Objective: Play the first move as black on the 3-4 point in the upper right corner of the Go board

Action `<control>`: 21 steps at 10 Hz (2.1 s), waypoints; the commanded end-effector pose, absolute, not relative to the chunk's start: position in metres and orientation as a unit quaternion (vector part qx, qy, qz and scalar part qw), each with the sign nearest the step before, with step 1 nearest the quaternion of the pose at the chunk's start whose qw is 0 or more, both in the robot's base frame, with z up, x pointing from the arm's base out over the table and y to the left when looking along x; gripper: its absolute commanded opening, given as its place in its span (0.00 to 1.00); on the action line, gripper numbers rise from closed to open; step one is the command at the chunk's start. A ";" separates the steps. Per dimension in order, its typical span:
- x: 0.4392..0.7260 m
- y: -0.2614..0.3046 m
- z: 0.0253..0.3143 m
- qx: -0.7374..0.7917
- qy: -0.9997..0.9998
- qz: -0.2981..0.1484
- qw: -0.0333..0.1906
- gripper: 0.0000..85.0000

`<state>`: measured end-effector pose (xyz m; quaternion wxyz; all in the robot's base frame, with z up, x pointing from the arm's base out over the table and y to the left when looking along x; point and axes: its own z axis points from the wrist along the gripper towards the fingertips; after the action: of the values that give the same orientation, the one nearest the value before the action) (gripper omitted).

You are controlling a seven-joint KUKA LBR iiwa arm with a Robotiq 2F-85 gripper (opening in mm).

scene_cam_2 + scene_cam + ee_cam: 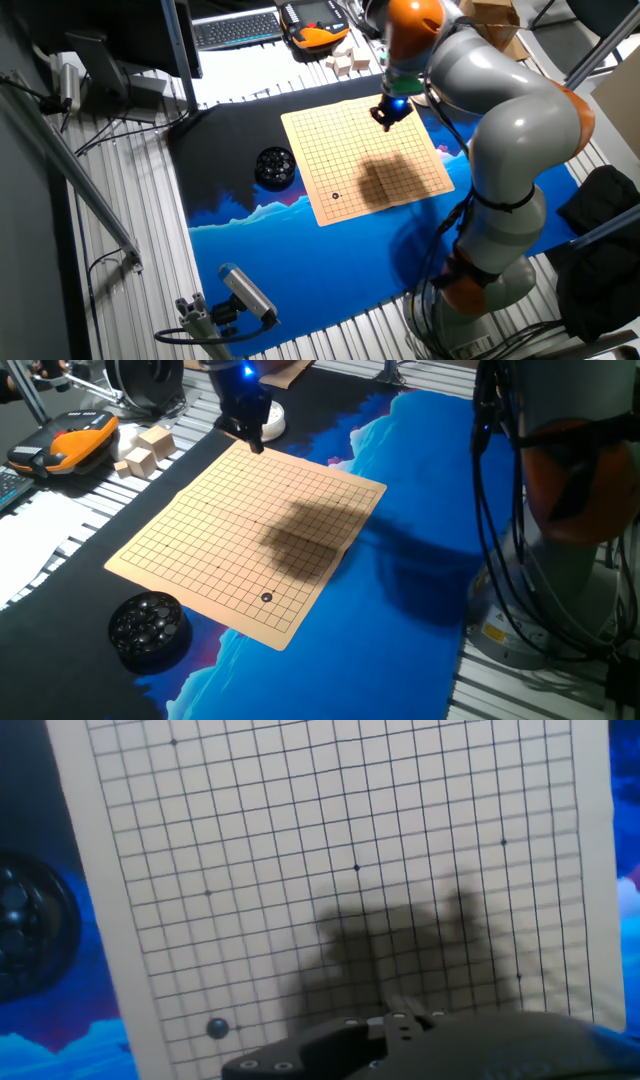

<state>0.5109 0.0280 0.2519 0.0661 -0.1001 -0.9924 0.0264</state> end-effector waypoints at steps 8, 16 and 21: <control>0.506 0.076 0.251 -0.082 -0.995 0.026 0.048 0.00; 0.506 0.076 0.251 -0.052 -0.996 0.039 0.057 0.00; 0.514 0.119 0.243 -0.103 -0.992 0.044 0.065 0.00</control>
<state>0.5143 0.1005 0.2433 0.0680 -0.1032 -0.9916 0.0388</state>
